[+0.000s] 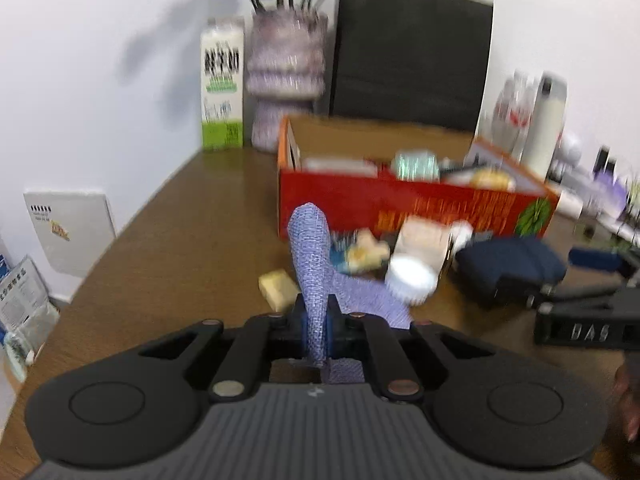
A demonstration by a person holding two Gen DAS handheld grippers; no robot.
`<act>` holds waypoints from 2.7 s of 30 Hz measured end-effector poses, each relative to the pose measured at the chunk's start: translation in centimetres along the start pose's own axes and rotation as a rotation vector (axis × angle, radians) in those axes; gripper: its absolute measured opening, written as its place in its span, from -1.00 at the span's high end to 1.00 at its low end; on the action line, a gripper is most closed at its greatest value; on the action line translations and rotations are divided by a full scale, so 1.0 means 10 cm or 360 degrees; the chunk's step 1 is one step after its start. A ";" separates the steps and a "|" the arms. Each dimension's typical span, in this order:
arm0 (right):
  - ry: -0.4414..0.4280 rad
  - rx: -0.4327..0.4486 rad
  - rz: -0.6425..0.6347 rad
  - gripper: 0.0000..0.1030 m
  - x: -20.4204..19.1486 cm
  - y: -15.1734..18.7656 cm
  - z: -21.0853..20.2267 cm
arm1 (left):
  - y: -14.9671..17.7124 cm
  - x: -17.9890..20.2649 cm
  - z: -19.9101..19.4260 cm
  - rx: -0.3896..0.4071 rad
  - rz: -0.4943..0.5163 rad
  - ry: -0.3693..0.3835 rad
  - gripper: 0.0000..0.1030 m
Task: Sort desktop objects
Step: 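Grasp the lavender cloth with the left tool and lift it, then grasp the white round cap with the right tool while the left tool holds the cloth, then carry the cloth and cap into the box and release both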
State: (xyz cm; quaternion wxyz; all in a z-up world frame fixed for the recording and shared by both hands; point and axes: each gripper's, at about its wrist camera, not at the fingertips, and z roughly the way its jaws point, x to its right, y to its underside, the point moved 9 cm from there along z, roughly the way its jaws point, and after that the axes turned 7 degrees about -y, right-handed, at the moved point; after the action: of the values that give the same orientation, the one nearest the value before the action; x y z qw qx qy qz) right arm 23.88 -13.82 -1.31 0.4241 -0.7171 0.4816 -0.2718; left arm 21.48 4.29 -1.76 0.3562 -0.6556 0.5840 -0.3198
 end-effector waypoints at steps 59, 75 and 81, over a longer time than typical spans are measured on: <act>-0.0263 0.0265 0.0206 0.25 -0.16 -0.96 -0.01 | -1.30 0.42 -0.43 0.0445 -0.0271 0.0231 0.83; -0.0113 0.0264 0.0238 0.24 0.54 -1.42 0.78 | -1.66 0.86 0.61 0.0392 -0.0323 0.0366 0.83; -0.0079 0.0124 0.0226 0.24 0.61 -1.26 1.16 | -1.47 0.77 1.18 0.0148 -0.0351 0.0311 0.83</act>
State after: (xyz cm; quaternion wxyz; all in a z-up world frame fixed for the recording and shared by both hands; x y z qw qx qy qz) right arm 41.35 -13.23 3.80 0.4816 -0.6708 0.5096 -0.2417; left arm 40.12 -1.35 4.22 0.2904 -0.6644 0.5249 -0.4459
